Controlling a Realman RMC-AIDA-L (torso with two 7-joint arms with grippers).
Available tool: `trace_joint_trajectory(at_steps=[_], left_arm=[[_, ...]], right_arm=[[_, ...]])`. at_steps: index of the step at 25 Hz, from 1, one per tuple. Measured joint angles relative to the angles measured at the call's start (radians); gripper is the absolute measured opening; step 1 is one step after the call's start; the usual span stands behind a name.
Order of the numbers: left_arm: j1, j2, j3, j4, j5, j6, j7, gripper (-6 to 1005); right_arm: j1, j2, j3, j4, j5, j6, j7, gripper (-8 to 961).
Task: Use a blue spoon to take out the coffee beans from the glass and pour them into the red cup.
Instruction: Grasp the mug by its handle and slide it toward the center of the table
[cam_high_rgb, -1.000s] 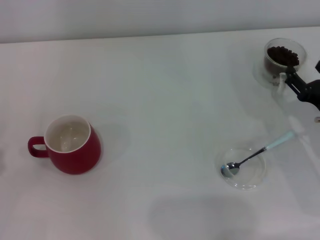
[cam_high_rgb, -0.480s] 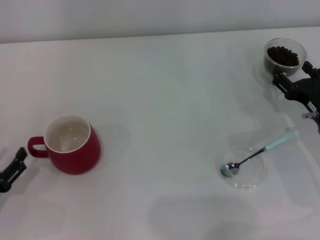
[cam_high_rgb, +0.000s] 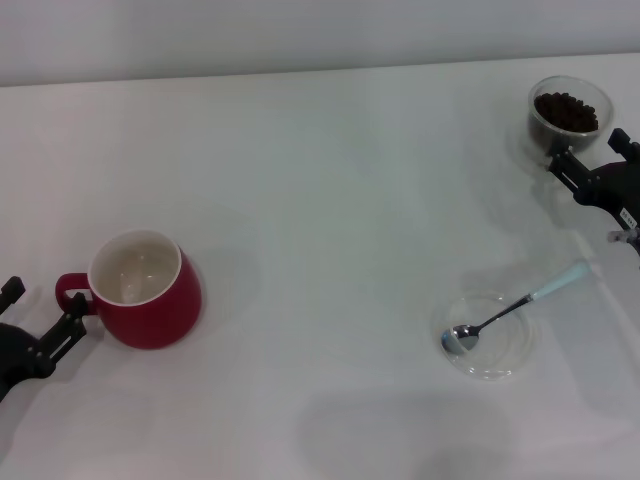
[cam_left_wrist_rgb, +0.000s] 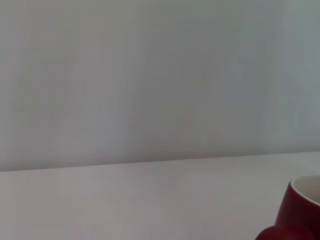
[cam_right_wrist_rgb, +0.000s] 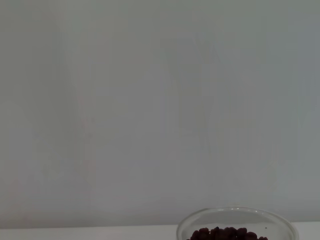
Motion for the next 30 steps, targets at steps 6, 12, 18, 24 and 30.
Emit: trace_joint_trajectory(at_steps=[6,12,18,24,30], left_arm=[[-0.014,0.000,0.000,-0.027,-0.001,0.031,0.018,812],[-0.014,-0.001,0.000,-0.050,0.001,0.038,0.060,809],[-0.015,-0.002,0.000,-0.051,0.001,0.039,0.062,806],[-0.015,-0.002,0.000,-0.052,0.000,0.039,0.062,625],[-0.016,-0.002,-0.001,-0.053,-0.001,0.039,0.062,459]], right_arm=[[0.000,0.000,0.000,-0.004,0.000,-0.001,0.001,873],[-0.012,0.000,0.000,-0.006,0.000,-0.002,-0.001,873],[-0.019,-0.001,0.000,-0.006,0.000,-0.004,-0.003,873],[-0.021,-0.002,0.000,-0.006,0.000,-0.004,-0.005,872],[-0.023,-0.002,0.000,-0.006,0.000,-0.004,-0.006,872]])
